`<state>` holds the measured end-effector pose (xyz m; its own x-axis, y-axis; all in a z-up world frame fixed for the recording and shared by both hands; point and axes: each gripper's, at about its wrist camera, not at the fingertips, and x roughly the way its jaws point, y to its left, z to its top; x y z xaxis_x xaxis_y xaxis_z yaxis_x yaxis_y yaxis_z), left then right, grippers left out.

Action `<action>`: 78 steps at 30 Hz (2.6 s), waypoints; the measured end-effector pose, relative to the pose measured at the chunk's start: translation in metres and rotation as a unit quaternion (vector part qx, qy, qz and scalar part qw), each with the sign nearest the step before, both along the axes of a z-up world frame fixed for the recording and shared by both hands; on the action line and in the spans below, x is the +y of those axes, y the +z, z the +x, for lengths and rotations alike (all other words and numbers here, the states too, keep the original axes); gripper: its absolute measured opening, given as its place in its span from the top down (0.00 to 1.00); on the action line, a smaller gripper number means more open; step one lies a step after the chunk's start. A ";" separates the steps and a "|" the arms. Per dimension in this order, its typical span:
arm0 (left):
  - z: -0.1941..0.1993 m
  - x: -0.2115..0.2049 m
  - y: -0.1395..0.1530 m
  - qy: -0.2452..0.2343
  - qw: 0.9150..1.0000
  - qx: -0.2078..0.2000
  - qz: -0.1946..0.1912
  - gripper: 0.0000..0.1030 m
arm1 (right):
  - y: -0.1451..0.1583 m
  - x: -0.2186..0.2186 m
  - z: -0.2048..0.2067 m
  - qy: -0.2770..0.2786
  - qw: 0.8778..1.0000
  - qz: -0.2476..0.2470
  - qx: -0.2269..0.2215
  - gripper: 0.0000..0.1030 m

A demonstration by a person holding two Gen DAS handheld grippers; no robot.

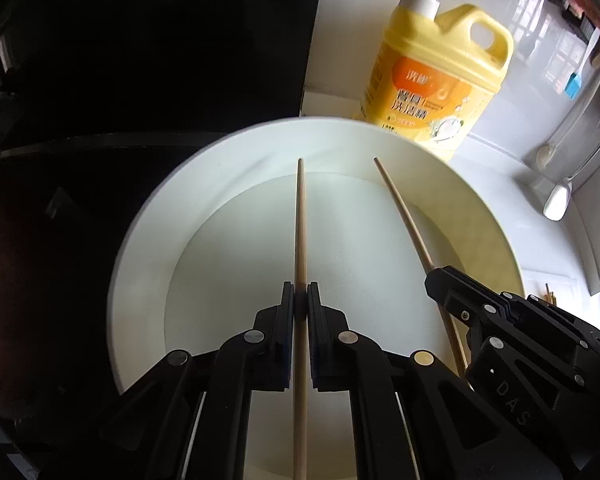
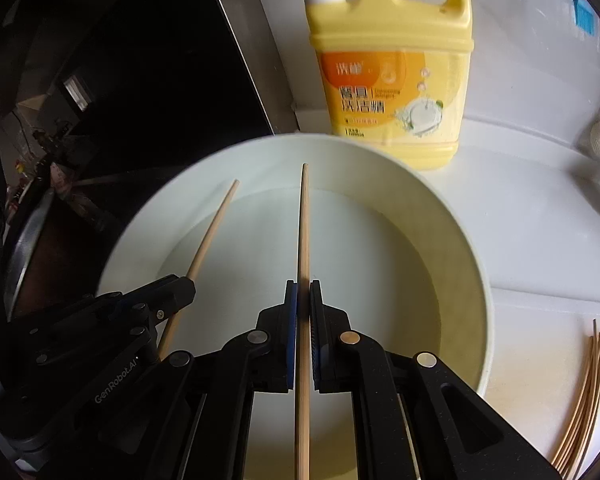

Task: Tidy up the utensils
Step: 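Carry both held chopsticks over the white water basin, then open both tools to drop the chopsticks into the basin, then move both open tools back over the chopstick bundle on the board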

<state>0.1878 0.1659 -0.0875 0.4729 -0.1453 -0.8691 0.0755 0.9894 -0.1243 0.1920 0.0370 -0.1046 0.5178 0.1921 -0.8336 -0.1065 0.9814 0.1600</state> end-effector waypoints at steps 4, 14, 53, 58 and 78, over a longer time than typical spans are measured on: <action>0.012 -0.002 -0.014 -0.005 1.000 0.017 0.002 0.93 | -0.013 0.001 0.008 -0.008 1.000 -0.006 0.024 0.94; 0.023 -0.002 -0.026 -0.011 0.999 0.042 0.012 0.93 | -0.022 -0.003 0.013 -0.028 0.999 -0.013 0.041 0.94; -0.115 -0.147 0.053 -0.018 0.998 -0.055 0.026 0.07 | 0.036 -0.218 -0.180 -0.130 0.989 -0.065 -0.040 0.40; -0.137 -0.207 0.032 -0.017 0.999 -0.035 0.036 0.07 | 0.015 -0.269 -0.194 -0.113 0.991 -0.059 -0.040 0.38; -0.136 -0.244 -0.025 -0.029 0.995 -0.038 0.084 0.07 | -0.037 -0.265 -0.177 -0.088 0.994 -0.059 -0.035 0.38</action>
<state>0.0520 -0.0782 -0.1130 0.5327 -0.0295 -0.8458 0.1355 0.9895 0.0508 0.0149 -0.2279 -0.1420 0.5925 -0.0044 -0.8055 0.0619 0.9973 0.0401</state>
